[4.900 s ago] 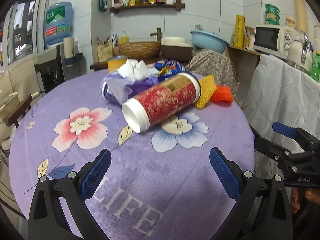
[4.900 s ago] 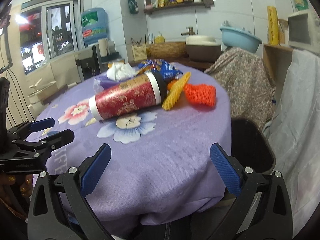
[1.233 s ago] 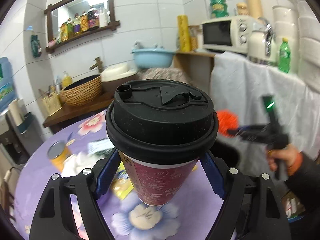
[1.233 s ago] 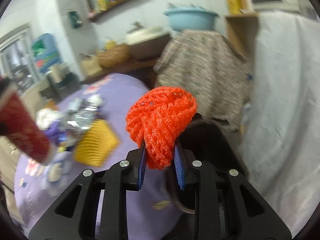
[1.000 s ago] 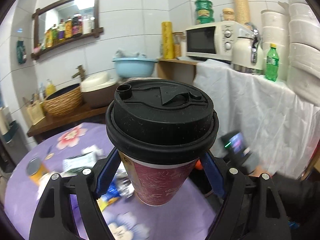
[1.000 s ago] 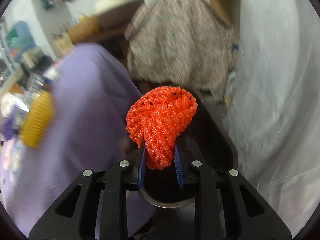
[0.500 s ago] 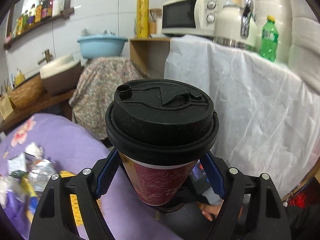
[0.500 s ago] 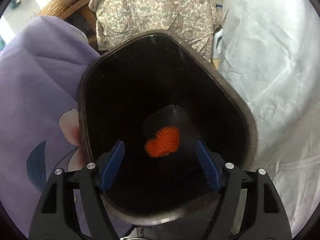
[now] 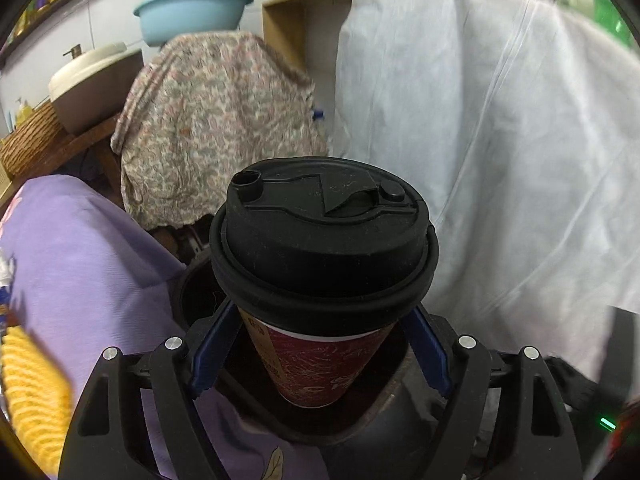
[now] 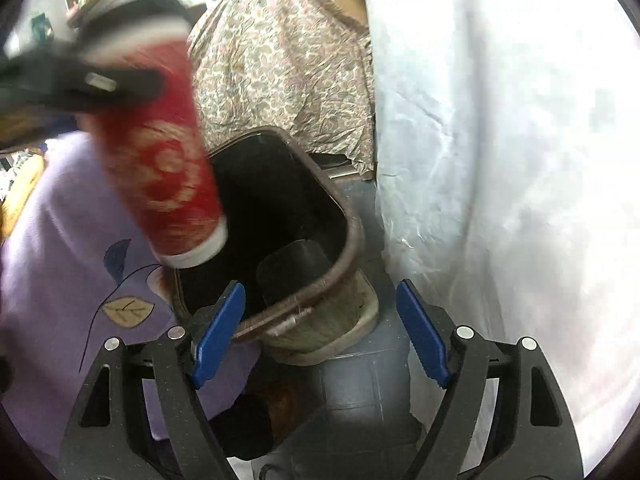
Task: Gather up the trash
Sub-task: 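Drop the red cup into the black bin with the left tool while the right tool drops the orange net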
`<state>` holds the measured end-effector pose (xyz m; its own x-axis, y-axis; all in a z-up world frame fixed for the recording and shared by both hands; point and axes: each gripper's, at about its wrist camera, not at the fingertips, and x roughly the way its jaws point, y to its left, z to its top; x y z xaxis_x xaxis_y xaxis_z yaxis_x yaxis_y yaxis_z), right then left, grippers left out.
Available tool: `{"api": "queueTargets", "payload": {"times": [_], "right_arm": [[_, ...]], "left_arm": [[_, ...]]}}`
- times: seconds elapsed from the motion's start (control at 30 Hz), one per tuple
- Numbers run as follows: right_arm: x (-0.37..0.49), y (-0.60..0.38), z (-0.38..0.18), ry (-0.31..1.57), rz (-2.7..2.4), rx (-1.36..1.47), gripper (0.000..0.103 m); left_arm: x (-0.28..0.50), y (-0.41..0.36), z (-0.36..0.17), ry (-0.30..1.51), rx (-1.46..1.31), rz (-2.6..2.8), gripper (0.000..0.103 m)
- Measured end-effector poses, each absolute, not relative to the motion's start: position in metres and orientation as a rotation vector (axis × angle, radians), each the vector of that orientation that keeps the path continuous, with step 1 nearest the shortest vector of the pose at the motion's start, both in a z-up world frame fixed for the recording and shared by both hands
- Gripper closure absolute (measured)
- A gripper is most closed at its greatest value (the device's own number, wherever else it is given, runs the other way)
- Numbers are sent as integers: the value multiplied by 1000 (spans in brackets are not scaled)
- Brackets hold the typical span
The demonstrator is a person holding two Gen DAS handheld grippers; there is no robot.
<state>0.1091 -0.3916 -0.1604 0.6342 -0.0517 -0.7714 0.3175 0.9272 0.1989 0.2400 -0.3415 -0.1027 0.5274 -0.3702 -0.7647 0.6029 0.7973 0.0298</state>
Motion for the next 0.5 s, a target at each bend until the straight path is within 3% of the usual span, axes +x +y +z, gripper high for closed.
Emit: {"api": "queueTargets", "payload": {"times": [0.5], "right_arm": [[70,-382,-149,794,-213,373,25]], "left_arm": [[251,-371,-182,1063,478,-587,24]]}}
